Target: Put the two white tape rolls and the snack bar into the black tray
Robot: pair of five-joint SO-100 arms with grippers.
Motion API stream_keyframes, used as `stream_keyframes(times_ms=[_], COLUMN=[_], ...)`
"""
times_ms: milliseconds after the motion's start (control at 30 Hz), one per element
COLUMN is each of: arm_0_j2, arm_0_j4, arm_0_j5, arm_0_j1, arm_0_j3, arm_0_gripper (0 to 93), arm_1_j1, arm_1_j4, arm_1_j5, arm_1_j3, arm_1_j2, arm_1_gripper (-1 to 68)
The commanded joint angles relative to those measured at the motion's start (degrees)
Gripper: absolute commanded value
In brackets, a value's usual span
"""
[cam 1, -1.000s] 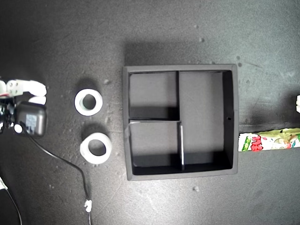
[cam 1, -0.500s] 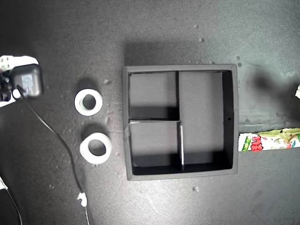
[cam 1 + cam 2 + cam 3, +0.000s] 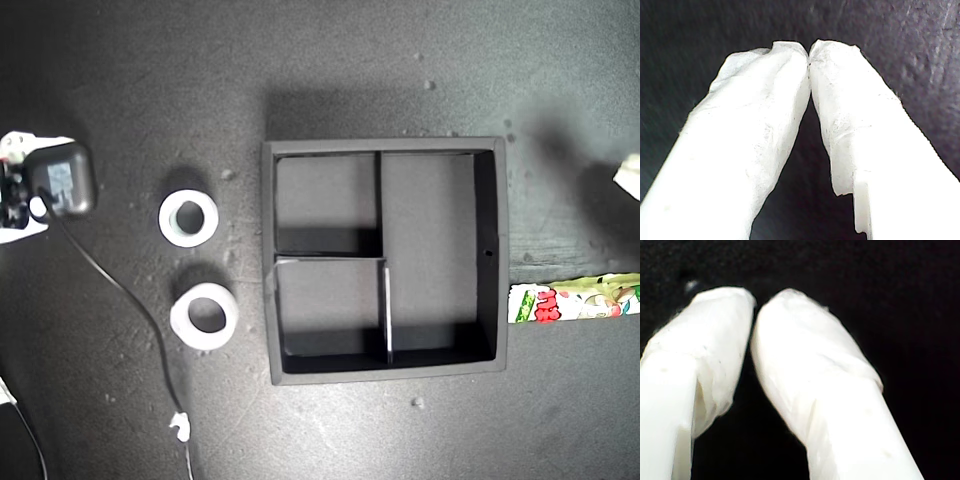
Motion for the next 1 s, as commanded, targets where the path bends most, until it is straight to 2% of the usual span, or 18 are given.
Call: stream_keyframes(times_ms=[0, 33, 133, 200, 300, 400, 533, 700, 833, 967], arm_0_j2=[2.5, 2.5, 2.6, 2.6, 2.6, 2.6, 2.6, 2.6, 0.8, -10.3], arm_0_j4=[-1.0, -1.7, -6.7, -7.5, -10.4, -16.8, -21.1, -20.7, -20.9, -24.1], arm_0_j5=[-11.5, -10.7, -3.2, -2.6, 0.8, 7.4, 11.2, 16.7, 19.4, 22.6], arm_0_j1=[9.8, 11.8, 13.4, 14.2, 14.1, 13.3, 13.3, 13.1, 13.3, 14.4], arm_0_j3=[3.3, 3.3, 3.3, 3.3, 3.3, 3.3, 1.9, -4.3, -9.7, -17.4], arm_0_gripper=[0.0, 0.4, 0.0, 0.0, 0.0, 0.1, 8.7, 14.6, 15.3, 15.3], arm_1_j1=[-0.9, -1.3, -4.0, -6.4, -10.0, -12.5, -14.9, -15.8, -15.9, -14.1], arm_1_j4=[-7.1, -7.0, -7.5, -9.4, -10.8, -11.0, -14.8, -15.4, -12.4, -9.1], arm_1_j5=[-35.3, -38.9, -45.9, -46.8, -46.5, -46.8, -46.7, -43.0, -38.3, -33.0], arm_1_j3=[0.7, 0.7, 0.7, 0.6, -1.1, -3.3, -4.7, -8.3, -13.4, -18.5], arm_1_j2=[0.4, 0.4, 0.4, 0.4, 0.4, 0.4, 0.4, 0.4, 0.2, -0.4], arm_1_gripper=[-0.4, -0.4, -0.4, -0.4, -0.4, -0.4, -0.4, -0.4, -0.4, -0.4])
